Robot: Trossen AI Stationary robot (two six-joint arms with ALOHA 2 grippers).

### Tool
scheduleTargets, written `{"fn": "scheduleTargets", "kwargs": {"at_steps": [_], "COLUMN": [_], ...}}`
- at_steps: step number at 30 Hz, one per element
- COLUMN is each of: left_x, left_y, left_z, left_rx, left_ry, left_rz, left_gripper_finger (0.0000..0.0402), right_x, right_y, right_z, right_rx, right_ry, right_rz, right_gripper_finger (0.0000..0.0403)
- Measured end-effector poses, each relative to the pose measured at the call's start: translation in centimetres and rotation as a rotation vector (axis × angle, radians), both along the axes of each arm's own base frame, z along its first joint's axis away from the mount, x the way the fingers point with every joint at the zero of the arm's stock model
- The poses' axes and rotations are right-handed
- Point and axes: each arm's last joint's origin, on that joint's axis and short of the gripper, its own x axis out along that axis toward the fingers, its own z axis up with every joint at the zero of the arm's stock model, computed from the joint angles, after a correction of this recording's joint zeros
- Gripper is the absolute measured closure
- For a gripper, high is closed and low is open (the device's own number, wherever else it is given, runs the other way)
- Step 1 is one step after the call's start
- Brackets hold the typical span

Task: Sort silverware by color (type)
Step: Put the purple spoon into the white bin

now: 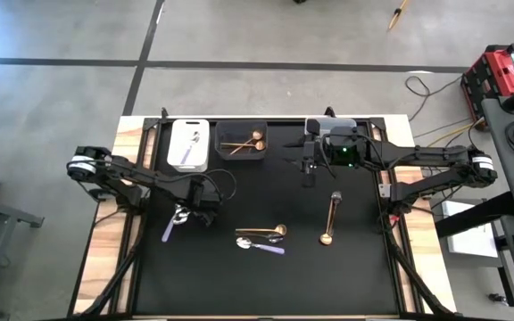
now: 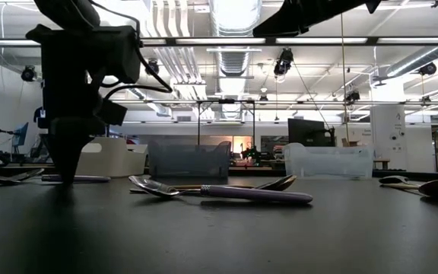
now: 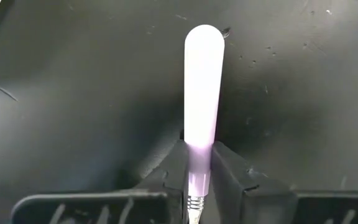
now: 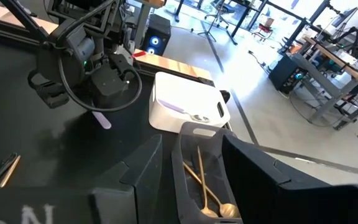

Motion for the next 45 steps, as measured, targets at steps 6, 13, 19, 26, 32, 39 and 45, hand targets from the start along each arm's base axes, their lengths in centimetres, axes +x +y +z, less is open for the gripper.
{"fn": "scheduleTargets", "kwargs": {"at_steps": [6, 13, 19, 26, 32, 39, 45], "left_x": [0.8, 1.0, 0.9, -0.2, -2.1, -3.5, -4.0], "left_y": [-0.2, -0.5, -0.7, -0.2, 1.1, 2.6, 4.7], "left_z": [0.7, 2.4, 5.0, 9.4, 11.9, 13.3, 13.6], "left_rx": [0.017, 0.008, -0.006, 0.046, 0.151, 0.282, 0.335], "left_ry": [-0.049, -0.113, -0.22, -0.4, -0.507, -0.549, -0.521], "left_rz": [-0.013, -0.039, -0.078, -0.106, -0.047, -0.015, 0.023], "left_gripper_finger": [0.0375, 0.0375, 0.0375, 0.0375, 0.0372, 0.0369, 0.0367], "right_x": [0.0, 0.0, 0.0, 0.0, 0.0, 0.0, 0.0], "right_y": [0.0, 0.0, 0.0, 0.0, 0.0, 0.0, 0.0], "right_z": [0.0, 0.0, -0.1, -0.1, -0.1, 0.0, 0.0], "right_rx": [0.0, 0.0, 0.001, 0.0, 0.0, -0.001, -0.001], "right_ry": [0.0, 0.004, 0.007, 0.006, 0.003, -0.005, -0.005], "right_rz": [0.0, 0.0, 0.0, 0.0, 0.0, 0.0, 0.0], "right_gripper_finger": [0.0243, 0.0243, 0.0243, 0.0243, 0.0243, 0.0243, 0.0243]}}
